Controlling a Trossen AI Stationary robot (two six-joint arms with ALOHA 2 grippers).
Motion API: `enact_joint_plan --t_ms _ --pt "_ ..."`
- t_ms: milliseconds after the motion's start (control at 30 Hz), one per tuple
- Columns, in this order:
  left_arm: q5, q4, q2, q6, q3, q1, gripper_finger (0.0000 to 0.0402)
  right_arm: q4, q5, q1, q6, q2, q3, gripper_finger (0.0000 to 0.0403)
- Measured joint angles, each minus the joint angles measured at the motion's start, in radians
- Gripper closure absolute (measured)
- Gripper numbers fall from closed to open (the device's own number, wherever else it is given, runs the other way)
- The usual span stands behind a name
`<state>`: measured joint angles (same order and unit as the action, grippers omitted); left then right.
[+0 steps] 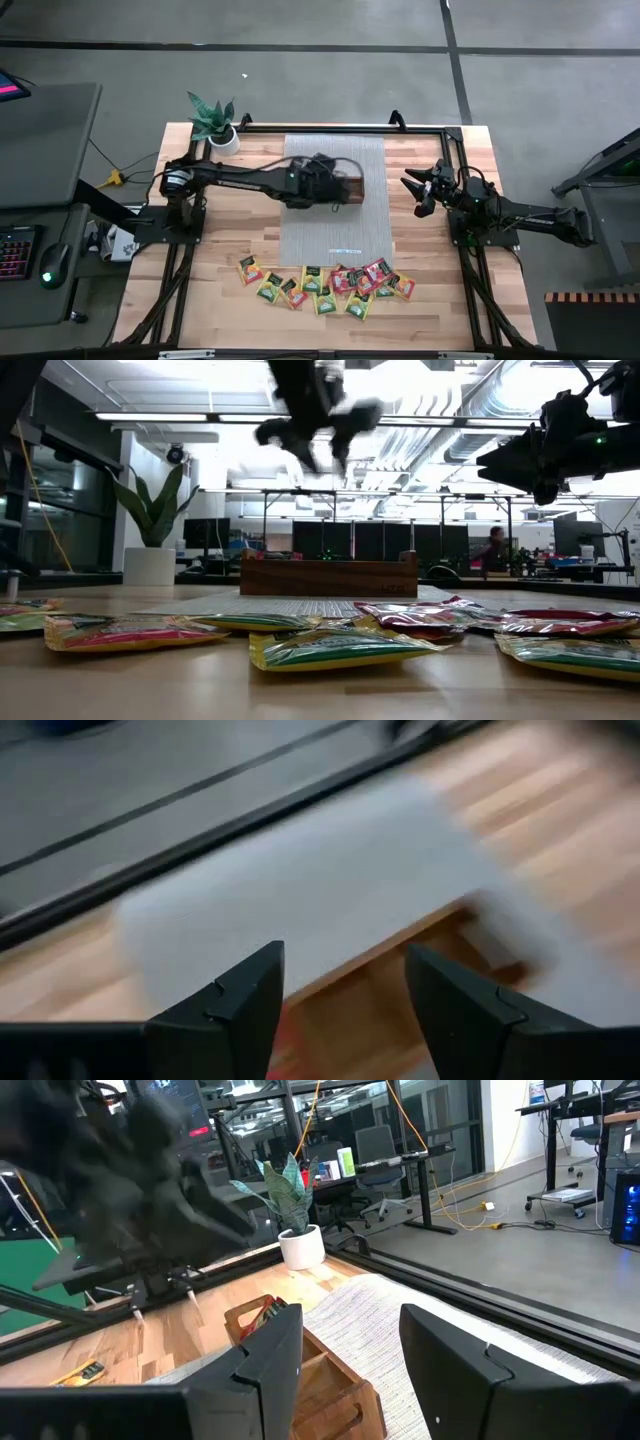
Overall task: Pick & Place Tea
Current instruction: Put the red tea bag into the left section of the wooden organizer
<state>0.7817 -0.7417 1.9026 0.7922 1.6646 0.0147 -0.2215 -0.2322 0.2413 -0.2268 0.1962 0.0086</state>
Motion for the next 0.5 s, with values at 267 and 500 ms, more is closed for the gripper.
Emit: enact_joint_plan --t_ms 267,500 --pt "-0.346 0.231 -0.033 -0.408 -0.006 0.023 0.0197 0.000 0.000 0.000 0.000 0.000 0.000 0.0238" --pt "-0.436 0.413 -0.136 -0.456 -0.127 0.061 0.0197 0.000 0.000 0.000 0.000 0.000 0.000 0.0238"
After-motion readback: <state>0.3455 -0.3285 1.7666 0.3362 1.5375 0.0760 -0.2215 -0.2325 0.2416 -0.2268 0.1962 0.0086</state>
